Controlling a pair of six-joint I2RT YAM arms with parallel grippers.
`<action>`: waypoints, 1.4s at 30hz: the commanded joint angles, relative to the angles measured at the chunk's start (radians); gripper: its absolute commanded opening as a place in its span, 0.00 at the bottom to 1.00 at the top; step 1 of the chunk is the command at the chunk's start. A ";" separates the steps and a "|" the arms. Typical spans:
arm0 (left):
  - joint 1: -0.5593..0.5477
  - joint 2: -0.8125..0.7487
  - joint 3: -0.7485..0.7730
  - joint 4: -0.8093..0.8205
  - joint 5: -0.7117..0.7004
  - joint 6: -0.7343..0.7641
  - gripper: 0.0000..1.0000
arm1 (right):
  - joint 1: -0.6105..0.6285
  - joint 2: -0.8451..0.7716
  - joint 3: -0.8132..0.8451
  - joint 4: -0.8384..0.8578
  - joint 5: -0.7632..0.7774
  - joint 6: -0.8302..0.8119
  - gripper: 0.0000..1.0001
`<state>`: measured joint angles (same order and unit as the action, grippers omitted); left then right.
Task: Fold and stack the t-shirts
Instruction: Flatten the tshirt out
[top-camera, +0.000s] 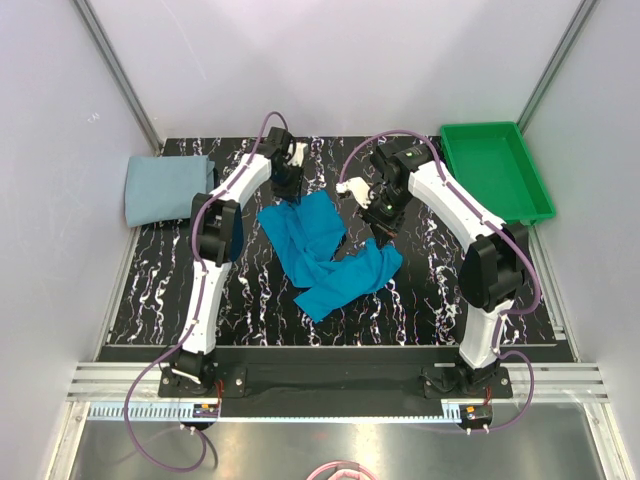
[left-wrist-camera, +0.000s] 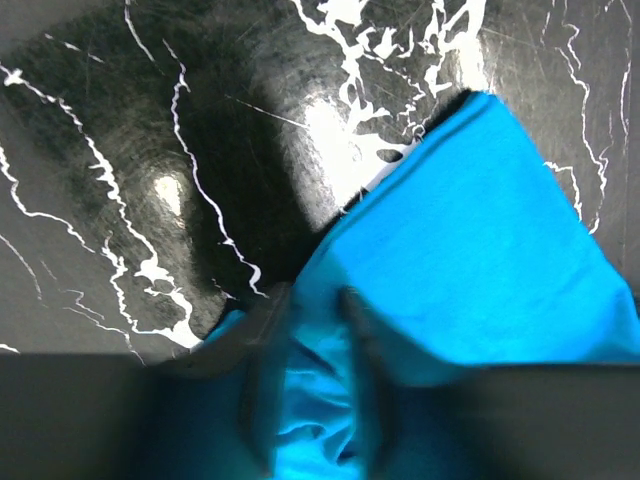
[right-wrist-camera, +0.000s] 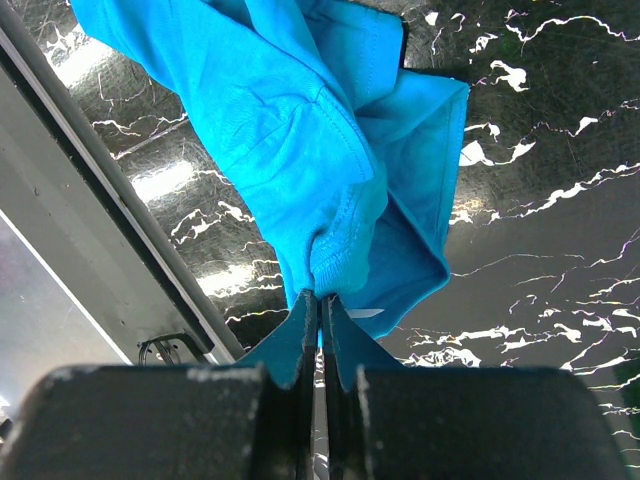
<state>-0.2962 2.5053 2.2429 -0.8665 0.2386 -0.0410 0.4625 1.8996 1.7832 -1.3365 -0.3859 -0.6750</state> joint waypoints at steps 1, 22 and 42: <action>-0.009 0.003 0.006 0.012 0.016 -0.008 0.22 | 0.001 -0.004 0.035 -0.049 -0.015 0.006 0.00; 0.124 -0.285 0.149 0.070 -0.303 0.104 0.00 | -0.278 0.142 0.298 0.286 0.225 0.308 0.00; 0.068 -0.536 -0.419 -0.088 -0.096 0.044 0.01 | -0.291 0.001 0.070 0.091 -0.047 0.226 0.04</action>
<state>-0.2253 1.9965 1.8664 -0.9264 0.0555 0.0322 0.1528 1.9717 1.8805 -1.1549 -0.3691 -0.4049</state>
